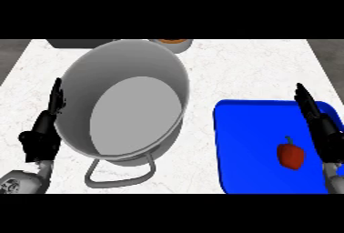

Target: Pick the bell pepper from the tray and place it in the pot

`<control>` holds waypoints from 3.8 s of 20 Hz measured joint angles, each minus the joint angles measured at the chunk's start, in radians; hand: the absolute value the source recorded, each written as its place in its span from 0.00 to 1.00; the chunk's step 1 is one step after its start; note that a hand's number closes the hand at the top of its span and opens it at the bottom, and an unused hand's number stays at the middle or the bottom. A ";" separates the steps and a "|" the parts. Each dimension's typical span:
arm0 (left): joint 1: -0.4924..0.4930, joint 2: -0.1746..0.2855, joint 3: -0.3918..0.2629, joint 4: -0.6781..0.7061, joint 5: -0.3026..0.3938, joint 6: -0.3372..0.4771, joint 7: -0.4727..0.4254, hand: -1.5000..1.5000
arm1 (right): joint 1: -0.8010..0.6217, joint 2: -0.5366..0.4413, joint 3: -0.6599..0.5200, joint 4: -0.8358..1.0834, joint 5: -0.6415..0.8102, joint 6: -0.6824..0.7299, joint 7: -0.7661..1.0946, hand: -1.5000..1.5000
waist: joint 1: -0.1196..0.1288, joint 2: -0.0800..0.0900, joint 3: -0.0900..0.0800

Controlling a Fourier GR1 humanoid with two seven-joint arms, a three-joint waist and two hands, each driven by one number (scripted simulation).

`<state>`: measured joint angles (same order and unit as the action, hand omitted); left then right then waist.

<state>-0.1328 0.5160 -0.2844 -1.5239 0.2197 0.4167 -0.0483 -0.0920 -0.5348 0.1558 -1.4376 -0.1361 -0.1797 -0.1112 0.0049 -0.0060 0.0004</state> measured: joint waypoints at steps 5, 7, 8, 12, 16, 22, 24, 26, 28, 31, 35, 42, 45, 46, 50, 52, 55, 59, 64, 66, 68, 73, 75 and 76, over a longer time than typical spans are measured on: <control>0.025 0.057 0.043 0.056 -0.024 0.002 0.057 0.50 | -0.007 0.061 -0.055 -0.008 0.049 -0.186 0.106 1.00 | -0.004 0.003 0.001; 0.041 0.081 0.054 0.089 -0.026 0.000 0.092 0.50 | 0.011 0.029 -0.076 0.030 0.121 -0.271 0.144 1.00 | -0.009 0.015 -0.007; 0.056 0.082 0.055 0.103 -0.020 0.002 0.110 0.50 | 0.021 0.009 -0.108 0.050 0.161 -0.338 0.153 0.00 | -0.021 0.016 -0.009; 0.081 0.088 0.056 0.137 -0.001 -0.004 0.185 0.50 | 0.049 0.037 -0.174 0.078 0.318 -0.636 0.178 0.00 | -0.037 0.011 -0.008; 0.071 0.100 0.055 0.151 0.004 -0.013 0.250 0.50 | 0.081 0.121 -0.122 0.065 0.527 -0.828 0.263 0.00 | -0.024 0.008 -0.008; 0.057 0.106 0.055 0.142 0.006 -0.019 0.307 0.50 | 0.137 0.193 -0.088 0.070 0.804 -0.819 0.500 0.00 | -0.019 0.005 -0.013; 0.053 0.106 0.054 0.143 0.000 -0.012 0.315 0.50 | 0.149 0.190 -0.096 0.064 0.862 -0.769 0.592 0.00 | -0.022 0.004 -0.016; 0.048 0.109 0.052 0.142 -0.001 -0.016 0.324 0.50 | 0.151 0.184 -0.098 0.053 0.916 -0.697 0.685 0.00 | -0.020 0.004 -0.017; 0.040 0.113 0.051 0.138 -0.002 -0.021 0.336 0.50 | 0.143 0.179 -0.092 0.039 0.958 -0.607 0.780 0.00 | -0.016 0.004 -0.018; 0.032 0.118 0.052 0.138 0.001 -0.030 0.343 0.50 | 0.123 0.173 -0.073 0.007 0.999 -0.450 0.921 0.00 | -0.008 0.003 -0.019; 0.019 0.116 0.052 0.145 -0.001 -0.035 0.352 0.50 | 0.082 0.200 -0.023 -0.068 1.012 -0.230 1.105 0.00 | -0.005 0.001 -0.017; 0.022 0.109 0.055 0.140 -0.001 -0.045 0.361 0.50 | -0.009 0.258 0.020 -0.217 1.045 0.054 1.310 0.00 | -0.004 -0.001 -0.008; 0.021 0.106 0.062 0.148 -0.005 -0.044 0.361 0.50 | -0.006 0.279 0.003 -0.277 1.057 0.118 1.340 0.00 | -0.011 0.000 -0.006; 0.018 0.105 0.065 0.150 -0.005 -0.045 0.364 0.50 | -0.011 0.294 -0.005 -0.285 1.066 0.136 1.345 0.00 | -0.011 0.000 -0.006; 0.024 0.104 0.066 0.130 -0.012 -0.049 0.378 0.50 | 0.001 0.331 -0.034 -0.309 1.095 0.190 1.349 0.00 | -0.008 0.002 -0.003; 0.023 0.101 0.073 0.131 -0.016 -0.048 0.376 0.50 | 0.012 0.337 -0.057 -0.318 1.095 0.218 1.342 0.00 | -0.009 0.003 -0.003; 0.011 0.085 0.075 0.149 -0.023 -0.052 0.372 0.50 | -0.008 0.360 -0.090 -0.300 1.107 0.247 1.336 0.00 | -0.007 0.005 -0.002; 0.019 0.074 0.081 0.146 -0.042 -0.053 0.367 0.50 | 0.010 0.397 -0.113 -0.286 1.143 0.268 1.312 0.00 | -0.006 0.005 -0.001; 0.027 0.069 0.092 0.113 -0.057 -0.065 0.390 0.50 | 0.006 0.423 -0.159 -0.244 1.191 0.282 1.270 0.00 | -0.003 0.005 -0.001; 0.017 0.062 0.097 0.122 -0.061 -0.071 0.397 0.50 | -0.014 0.433 -0.179 -0.239 1.206 0.297 1.273 0.00 | -0.004 0.006 -0.001; 0.027 0.058 0.101 0.115 -0.068 -0.072 0.394 0.50 | -0.017 0.440 -0.206 -0.212 1.210 0.303 1.261 0.00 | -0.002 0.006 -0.001; 0.033 0.040 0.114 0.130 -0.084 -0.082 0.376 0.50 | -0.021 0.491 -0.246 -0.164 1.232 0.309 1.248 0.00 | -0.002 0.005 -0.002; 0.031 0.036 0.120 0.128 -0.091 -0.089 0.385 0.50 | -0.020 0.505 -0.263 -0.164 1.233 0.312 1.241 0.00 | -0.003 0.005 -0.002; 0.040 0.037 0.127 0.124 -0.091 -0.095 0.378 0.50 | -0.014 0.512 -0.267 -0.164 1.233 0.311 1.239 0.00 | -0.003 0.004 -0.002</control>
<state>-0.0929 0.5530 -0.1572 -1.3996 0.1284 0.3216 0.3299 -0.1056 -0.0230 -0.1114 -1.6019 1.0972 0.1316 1.1283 0.0023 -0.0019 -0.0016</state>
